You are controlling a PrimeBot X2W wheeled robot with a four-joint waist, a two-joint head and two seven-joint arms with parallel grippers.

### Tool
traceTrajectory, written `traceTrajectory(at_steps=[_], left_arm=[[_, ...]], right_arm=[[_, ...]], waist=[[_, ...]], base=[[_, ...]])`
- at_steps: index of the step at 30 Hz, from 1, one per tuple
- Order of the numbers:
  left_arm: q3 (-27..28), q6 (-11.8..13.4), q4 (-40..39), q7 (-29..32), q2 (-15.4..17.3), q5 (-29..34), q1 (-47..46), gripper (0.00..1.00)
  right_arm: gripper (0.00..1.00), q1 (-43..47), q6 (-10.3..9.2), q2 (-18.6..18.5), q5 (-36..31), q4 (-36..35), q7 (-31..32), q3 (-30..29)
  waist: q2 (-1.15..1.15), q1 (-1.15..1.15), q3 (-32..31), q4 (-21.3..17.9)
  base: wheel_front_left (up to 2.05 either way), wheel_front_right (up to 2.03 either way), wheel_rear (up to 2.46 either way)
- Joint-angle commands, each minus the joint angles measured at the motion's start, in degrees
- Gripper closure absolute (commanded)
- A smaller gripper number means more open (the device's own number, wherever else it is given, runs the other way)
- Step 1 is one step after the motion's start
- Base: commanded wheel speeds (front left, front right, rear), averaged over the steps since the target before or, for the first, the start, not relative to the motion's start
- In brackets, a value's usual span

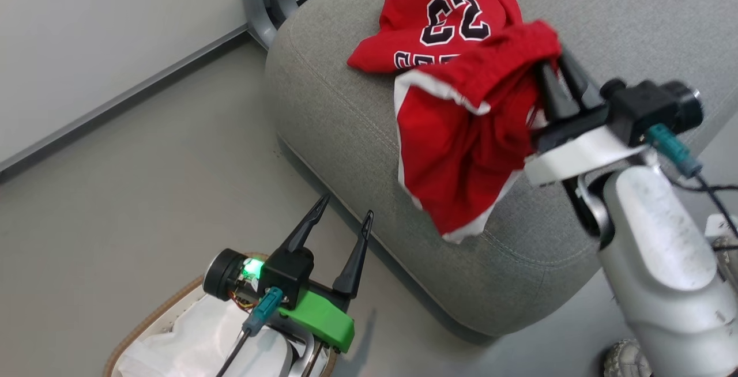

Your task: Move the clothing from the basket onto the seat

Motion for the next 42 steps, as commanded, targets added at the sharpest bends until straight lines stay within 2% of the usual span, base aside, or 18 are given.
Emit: traceTrajectory(at_steps=[1, 10, 18, 21, 26, 34, 42], left_arm=[[0.6, -0.2, 0.3, 0.0, 0.3, 0.9, -1.3, 0.00], [1.3, -0.9, 1.2, 0.0, 1.2, 3.2, -4.5, 0.00], [0.5, -1.1, 1.9, 0.0, 2.1, 4.4, -8.2, 0.00], [-0.3, -1.2, 1.9, 0.0, 2.4, 4.8, -10.1, 0.00], [-1.3, -1.2, 2.0, 0.0, 2.4, 4.8, -12.7, 0.00], [-0.9, -1.2, 1.6, 0.0, 2.4, 4.8, -14.7, 0.00], [-0.1, -1.2, 1.9, 0.0, 2.5, 4.7, -15.0, 0.00]], right_arm=[[1.00, -2.8, -0.08, -1.4, -0.4, -0.5, -0.1, -0.3], [1.00, -18.9, -0.08, -9.1, -4.0, 0.4, -0.1, -4.1], [1.00, -27.2, -0.08, -13.9, -10.0, 5.3, -0.1, -13.6], [1.00, -28.3, -0.08, -14.2, -12.5, 5.9, -0.1, -17.1], [1.00, -26.3, -0.08, -12.6, -14.2, 8.7, -0.1, -20.5], [1.00, -19.4, -0.08, -9.2, -16.2, 12.0, -0.1, -22.4], [1.00, -12.4, -0.08, -5.7, -16.7, 17.2, -0.1, -24.9]], waist=[[0.00, 0.00, 2.3, 0.6], [0.00, 0.00, 8.9, 3.2], [0.00, 0.00, 15.9, 7.1], [0.00, 0.00, 18.8, 8.8], [0.00, 0.00, 22.0, 11.3], [0.00, 0.00, 25.3, 13.7], [0.00, 0.00, 26.0, 14.3]], base=[[0.00, 0.00, 0.00], [0.00, 0.00, 0.00], [0.00, 0.00, 0.00], [0.00, 0.00, 0.00], [0.00, 0.00, 0.00], [0.00, 0.00, 0.00], [0.00, 0.00, 0.00]])
